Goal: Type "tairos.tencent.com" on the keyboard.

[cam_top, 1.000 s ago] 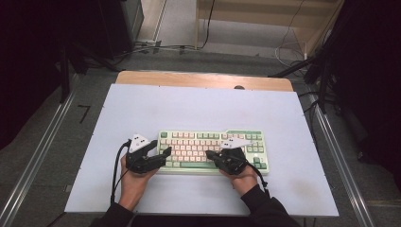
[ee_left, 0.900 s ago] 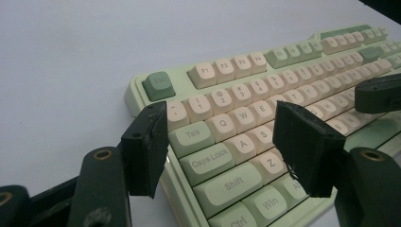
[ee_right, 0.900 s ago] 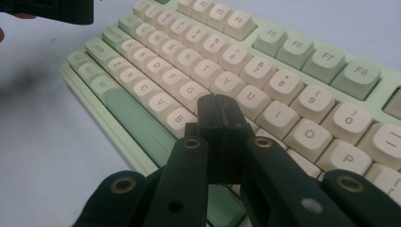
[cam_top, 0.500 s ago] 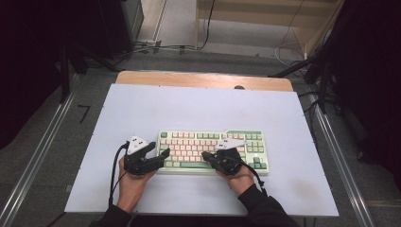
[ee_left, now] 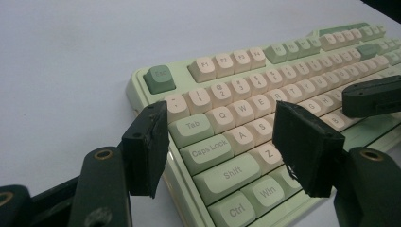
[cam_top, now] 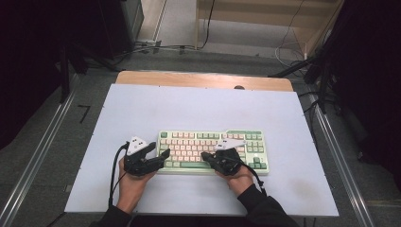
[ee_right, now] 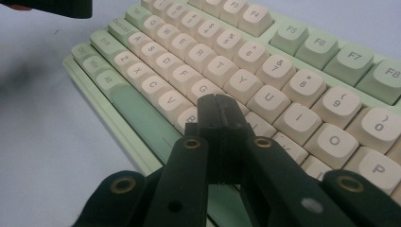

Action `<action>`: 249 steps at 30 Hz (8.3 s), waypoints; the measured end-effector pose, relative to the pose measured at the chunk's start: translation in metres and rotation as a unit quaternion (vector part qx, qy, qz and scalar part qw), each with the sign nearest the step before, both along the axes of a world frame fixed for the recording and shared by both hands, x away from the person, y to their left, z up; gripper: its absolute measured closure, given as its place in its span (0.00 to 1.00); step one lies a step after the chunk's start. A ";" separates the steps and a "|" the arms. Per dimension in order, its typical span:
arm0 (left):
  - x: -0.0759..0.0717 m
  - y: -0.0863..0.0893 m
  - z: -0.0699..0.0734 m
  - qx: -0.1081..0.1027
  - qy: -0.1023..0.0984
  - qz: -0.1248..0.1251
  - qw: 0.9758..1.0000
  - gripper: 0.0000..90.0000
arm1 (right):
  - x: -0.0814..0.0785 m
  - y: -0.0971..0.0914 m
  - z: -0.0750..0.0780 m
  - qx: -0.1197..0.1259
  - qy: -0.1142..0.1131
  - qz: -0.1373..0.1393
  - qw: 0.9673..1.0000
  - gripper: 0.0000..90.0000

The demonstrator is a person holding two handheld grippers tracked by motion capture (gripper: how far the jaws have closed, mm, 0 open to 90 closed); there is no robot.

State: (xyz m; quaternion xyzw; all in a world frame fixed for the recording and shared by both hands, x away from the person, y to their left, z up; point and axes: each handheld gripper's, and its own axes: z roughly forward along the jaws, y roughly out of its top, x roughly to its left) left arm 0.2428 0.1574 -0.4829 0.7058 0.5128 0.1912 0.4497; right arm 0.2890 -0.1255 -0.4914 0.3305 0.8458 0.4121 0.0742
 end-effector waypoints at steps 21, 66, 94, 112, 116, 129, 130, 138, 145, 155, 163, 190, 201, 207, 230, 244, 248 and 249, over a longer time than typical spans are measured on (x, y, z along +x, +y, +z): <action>0.005 -0.007 0.002 -0.019 -0.010 -0.030 0.999 0.63 | 0.005 -0.023 0.012 0.046 -0.005 -0.039 0.998 0.44; 0.058 -0.079 -0.010 0.023 0.033 -0.127 0.991 1.00 | -0.013 -0.083 0.010 0.052 0.005 -0.136 0.989 0.42; 0.040 -0.048 0.009 -0.015 -0.042 -0.045 0.998 0.42 | -0.014 -0.073 0.008 0.036 -0.008 -0.107 0.994 0.97; 0.027 -0.021 0.009 -0.014 -0.040 -0.006 0.999 0.42 | -0.006 -0.051 0.003 0.012 0.007 -0.069 0.998 0.97; 0.025 -0.017 0.008 -0.013 -0.038 -0.002 0.999 0.42 | -0.006 -0.049 0.001 0.005 0.008 -0.066 0.998 0.97; 0.024 -0.016 0.008 -0.013 -0.036 -0.001 0.999 0.42 | -0.007 -0.049 -0.003 0.005 0.010 -0.066 0.998 0.97; 0.024 -0.016 0.008 -0.012 -0.036 -0.002 0.999 0.42 | -0.007 -0.049 -0.003 0.004 0.009 -0.065 0.998 0.97; 0.024 -0.017 0.007 -0.012 -0.035 -0.004 0.999 0.43 | -0.006 -0.057 0.006 0.042 0.011 -0.073 0.996 0.94; 0.023 -0.018 0.008 -0.012 -0.036 -0.008 0.999 0.43 | -0.004 -0.065 0.013 0.063 0.003 -0.083 0.995 0.77; 0.020 -0.020 0.007 -0.012 -0.034 -0.014 0.999 0.46 | 0.001 -0.067 0.016 0.067 0.001 -0.096 0.993 0.38; 0.017 -0.024 0.006 -0.012 -0.033 -0.035 0.999 0.57 | 0.004 -0.066 0.016 0.067 0.002 -0.102 0.993 0.34; 0.015 -0.052 -0.010 -0.009 0.015 -0.132 0.991 1.00 | 0.009 -0.055 0.015 0.062 0.005 -0.094 0.994 0.35; 0.017 -0.055 -0.015 0.008 0.027 -0.132 0.991 1.00 | 0.009 -0.054 0.015 0.060 0.006 -0.096 0.994 0.36; 0.019 -0.057 -0.017 0.012 0.037 -0.134 0.990 1.00 | 0.009 -0.055 0.014 0.057 0.005 -0.097 0.994 0.36; 0.016 -0.019 0.001 -0.036 -0.018 -0.004 0.999 0.39 | 0.012 -0.059 0.014 0.058 -0.009 -0.112 0.992 0.69; 0.011 -0.017 0.000 -0.028 -0.018 -0.002 0.999 0.40 | 0.019 -0.046 0.012 0.037 -0.023 -0.096 0.994 0.97; 0.010 -0.015 -0.001 -0.027 -0.016 0.000 1.000 0.40 | 0.020 -0.043 0.013 0.035 -0.022 -0.095 0.995 0.97; 0.010 -0.015 -0.001 -0.026 -0.016 0.001 1.000 0.40 | 0.020 -0.043 0.013 0.034 -0.022 -0.094 0.995 0.97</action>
